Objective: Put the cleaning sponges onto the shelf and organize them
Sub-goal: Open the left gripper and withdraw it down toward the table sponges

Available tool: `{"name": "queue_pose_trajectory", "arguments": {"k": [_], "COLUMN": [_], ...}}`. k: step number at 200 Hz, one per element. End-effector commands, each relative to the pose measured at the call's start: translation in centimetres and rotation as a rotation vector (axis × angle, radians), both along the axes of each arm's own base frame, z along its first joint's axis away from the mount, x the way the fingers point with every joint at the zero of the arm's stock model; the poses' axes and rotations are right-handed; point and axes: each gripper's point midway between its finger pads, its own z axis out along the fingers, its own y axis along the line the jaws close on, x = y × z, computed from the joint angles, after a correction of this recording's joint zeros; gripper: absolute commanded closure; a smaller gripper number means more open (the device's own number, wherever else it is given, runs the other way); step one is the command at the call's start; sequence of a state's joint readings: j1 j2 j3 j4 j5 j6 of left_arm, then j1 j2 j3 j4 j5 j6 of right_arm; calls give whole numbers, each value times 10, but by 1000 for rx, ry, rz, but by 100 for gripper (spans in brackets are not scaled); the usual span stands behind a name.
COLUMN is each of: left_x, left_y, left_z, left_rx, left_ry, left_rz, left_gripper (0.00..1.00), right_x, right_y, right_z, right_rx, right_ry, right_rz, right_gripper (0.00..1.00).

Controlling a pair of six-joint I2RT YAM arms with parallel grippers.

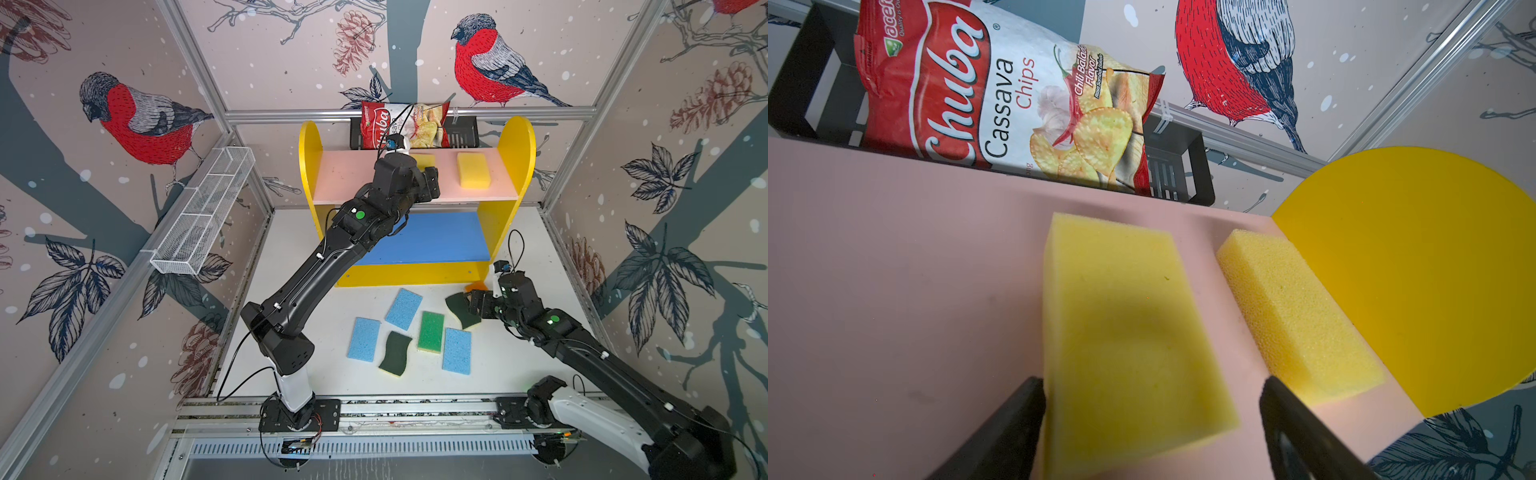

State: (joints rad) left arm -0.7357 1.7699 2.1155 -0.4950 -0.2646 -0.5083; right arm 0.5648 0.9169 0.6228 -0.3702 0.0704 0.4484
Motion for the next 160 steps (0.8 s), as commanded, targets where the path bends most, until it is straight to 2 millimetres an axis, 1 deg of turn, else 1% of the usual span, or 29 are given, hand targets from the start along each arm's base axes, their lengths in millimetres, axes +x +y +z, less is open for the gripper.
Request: {"name": "queue_pose_trajectory", "arguments": {"k": [1, 65, 128, 160], "left_x": [-2, -3, -8, -17], "left_y": [-4, -7, 9, 21], "left_z": [-1, -1, 4, 13], "left_rx": [-24, -36, -2, 15], "left_ry": [10, 16, -1, -26], "left_rz": [-33, -60, -16, -2], "left_gripper": [19, 20, 20, 20], "right_x": [3, 3, 5, 7], "right_y": [3, 3, 4, 2], "right_z": [4, 5, 7, 10], "right_rx": [24, 24, 24, 12], "right_ry": [-13, -17, -23, -35], "right_rz": [-2, -2, -2, -9], "right_gripper": [9, 9, 9, 9]}}
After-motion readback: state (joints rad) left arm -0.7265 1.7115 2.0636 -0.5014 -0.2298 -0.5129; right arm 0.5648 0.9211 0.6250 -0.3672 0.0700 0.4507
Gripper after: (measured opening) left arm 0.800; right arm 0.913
